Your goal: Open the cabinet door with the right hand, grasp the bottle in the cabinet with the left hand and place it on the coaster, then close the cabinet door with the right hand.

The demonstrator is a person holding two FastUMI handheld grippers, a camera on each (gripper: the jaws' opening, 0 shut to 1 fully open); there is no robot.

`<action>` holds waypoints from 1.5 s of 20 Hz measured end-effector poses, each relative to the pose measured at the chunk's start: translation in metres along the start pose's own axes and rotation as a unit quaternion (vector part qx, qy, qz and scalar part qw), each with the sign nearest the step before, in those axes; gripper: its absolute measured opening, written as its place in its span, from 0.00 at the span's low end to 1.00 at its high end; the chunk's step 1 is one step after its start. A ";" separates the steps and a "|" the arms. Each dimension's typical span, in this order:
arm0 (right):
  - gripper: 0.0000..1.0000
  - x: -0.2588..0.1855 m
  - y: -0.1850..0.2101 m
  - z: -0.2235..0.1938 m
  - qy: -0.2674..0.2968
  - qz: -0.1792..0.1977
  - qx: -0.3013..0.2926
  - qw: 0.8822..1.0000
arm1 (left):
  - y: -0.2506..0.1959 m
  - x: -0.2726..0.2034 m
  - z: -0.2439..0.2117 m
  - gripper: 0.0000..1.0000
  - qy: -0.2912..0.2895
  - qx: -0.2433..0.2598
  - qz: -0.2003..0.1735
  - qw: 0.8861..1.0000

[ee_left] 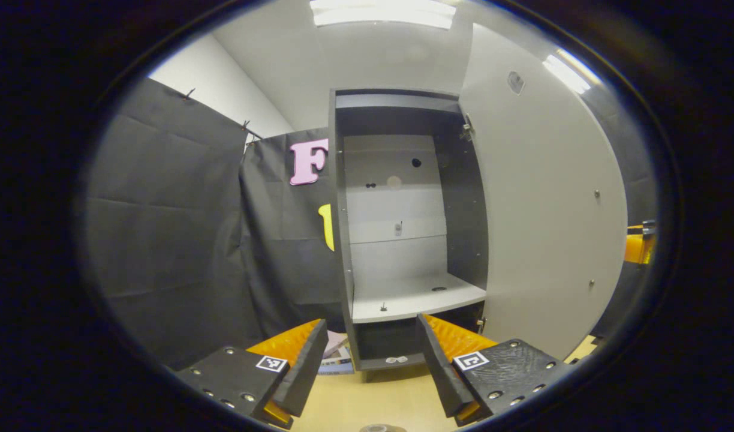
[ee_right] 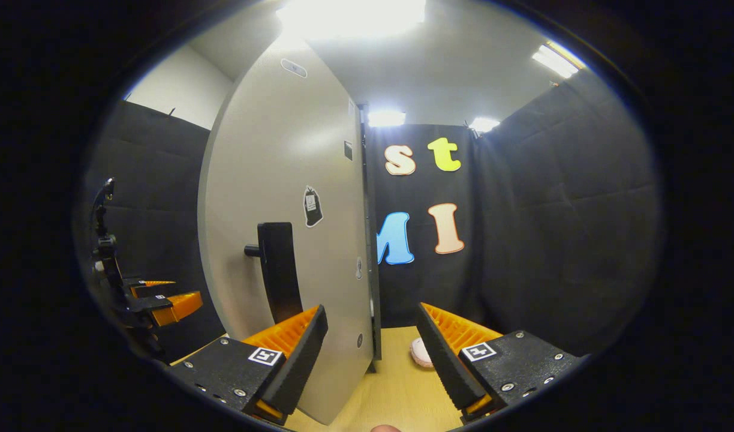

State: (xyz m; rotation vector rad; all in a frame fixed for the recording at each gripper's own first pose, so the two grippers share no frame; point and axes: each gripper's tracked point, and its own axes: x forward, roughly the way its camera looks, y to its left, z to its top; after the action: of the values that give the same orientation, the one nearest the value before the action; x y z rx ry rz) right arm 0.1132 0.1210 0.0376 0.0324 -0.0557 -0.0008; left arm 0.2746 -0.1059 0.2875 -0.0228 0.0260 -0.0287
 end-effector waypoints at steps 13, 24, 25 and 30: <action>0.93 0.028 0.082 -0.004 -0.035 -0.016 0.005 0.999 | 0.091 0.025 -0.018 0.89 0.006 0.010 -0.018 1.000; 0.93 0.062 0.128 -0.015 -0.023 0.052 -0.006 0.998 | 0.104 0.018 -0.021 0.84 0.012 -0.001 0.008 1.000; 0.93 0.062 0.128 -0.016 -0.020 0.056 -0.007 0.998 | 0.100 0.018 -0.019 0.89 0.009 -0.001 0.011 1.000; 0.93 0.060 0.112 -0.026 0.016 0.052 0.008 0.998 | 0.062 0.020 0.010 0.89 -0.008 -0.018 0.017 1.000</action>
State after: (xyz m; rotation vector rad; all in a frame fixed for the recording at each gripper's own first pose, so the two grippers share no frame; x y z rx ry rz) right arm 0.1743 0.2342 0.0181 0.0459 -0.0260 0.1046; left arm 0.2964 -0.0441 0.2954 -0.0593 0.0101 0.0065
